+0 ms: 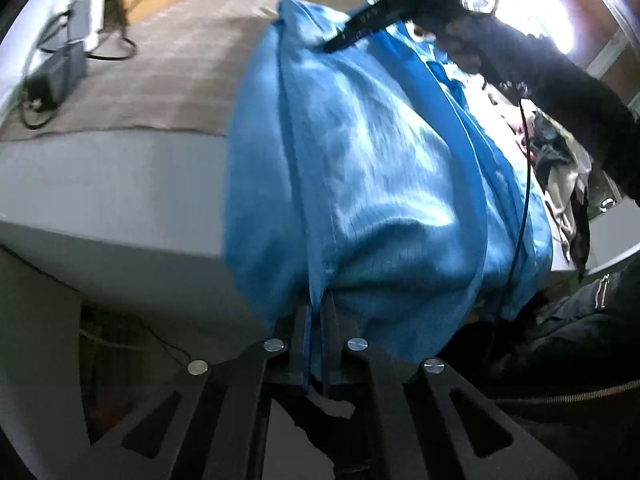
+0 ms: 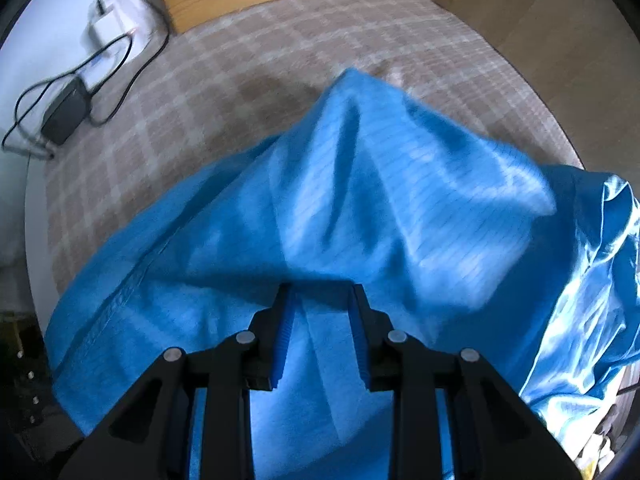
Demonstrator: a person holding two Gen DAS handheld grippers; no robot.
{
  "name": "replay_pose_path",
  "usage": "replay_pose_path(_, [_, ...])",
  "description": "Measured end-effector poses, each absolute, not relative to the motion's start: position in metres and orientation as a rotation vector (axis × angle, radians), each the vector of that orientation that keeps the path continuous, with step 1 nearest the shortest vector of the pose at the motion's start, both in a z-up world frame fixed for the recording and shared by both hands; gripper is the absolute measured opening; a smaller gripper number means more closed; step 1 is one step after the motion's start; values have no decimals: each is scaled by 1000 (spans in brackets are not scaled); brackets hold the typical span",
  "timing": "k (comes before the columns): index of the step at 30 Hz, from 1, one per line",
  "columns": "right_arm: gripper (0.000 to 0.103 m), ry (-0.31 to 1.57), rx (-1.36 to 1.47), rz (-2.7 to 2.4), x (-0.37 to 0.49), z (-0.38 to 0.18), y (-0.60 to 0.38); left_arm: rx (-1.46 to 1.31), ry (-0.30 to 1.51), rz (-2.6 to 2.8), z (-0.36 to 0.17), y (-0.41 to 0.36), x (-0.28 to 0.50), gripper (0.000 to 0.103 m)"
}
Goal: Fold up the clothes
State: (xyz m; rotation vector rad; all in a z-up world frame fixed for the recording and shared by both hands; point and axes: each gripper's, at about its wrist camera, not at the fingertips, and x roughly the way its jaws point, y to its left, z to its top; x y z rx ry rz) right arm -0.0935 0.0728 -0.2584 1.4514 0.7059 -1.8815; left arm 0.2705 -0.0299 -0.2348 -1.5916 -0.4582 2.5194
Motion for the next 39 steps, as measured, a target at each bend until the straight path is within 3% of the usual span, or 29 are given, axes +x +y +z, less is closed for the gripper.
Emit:
replay_pose_path(13, [27, 753, 1470, -1935, -101, -254, 43, -1615, -447, 2560, -243, -49, 273, 3])
replay_pose_path(15, [37, 723, 1499, -1992, -116, -255, 42, -1619, -442, 2575, -244, -43, 276, 12])
replay_pose_path(16, [37, 699, 1530, -2005, -123, -255, 45, -1625, -464, 2586, -245, -45, 278, 21])
replay_pose_path(19, [38, 710, 1580, -2002, -128, -250, 49, -1634, -571, 2599, -253, -53, 282, 33])
replay_pose_path(25, [45, 615, 1640, -1894, -97, -225, 33, -1584, -595, 2577, -272, -56, 273, 41])
replay_pose_path(33, [48, 554, 1762, -1980, -95, -234, -7, -1527, -591, 2537, -285, -41, 245, 38])
replay_pose_path(35, [48, 571, 1787, -2007, -100, -238, -12, -1512, -594, 2520, -287, -40, 242, 31])
replay_pose_path(36, [48, 580, 1799, -2021, -103, -240, -15, -1501, -592, 2508, -287, -40, 243, 18])
replay_pose_path(37, [48, 575, 1803, -2024, -103, -241, -15, -1493, -582, 2500, -287, -39, 242, 12])
replay_pose_path(39, [48, 553, 1803, -2019, -102, -242, -14, -1483, -535, 2501, -285, -35, 240, 6])
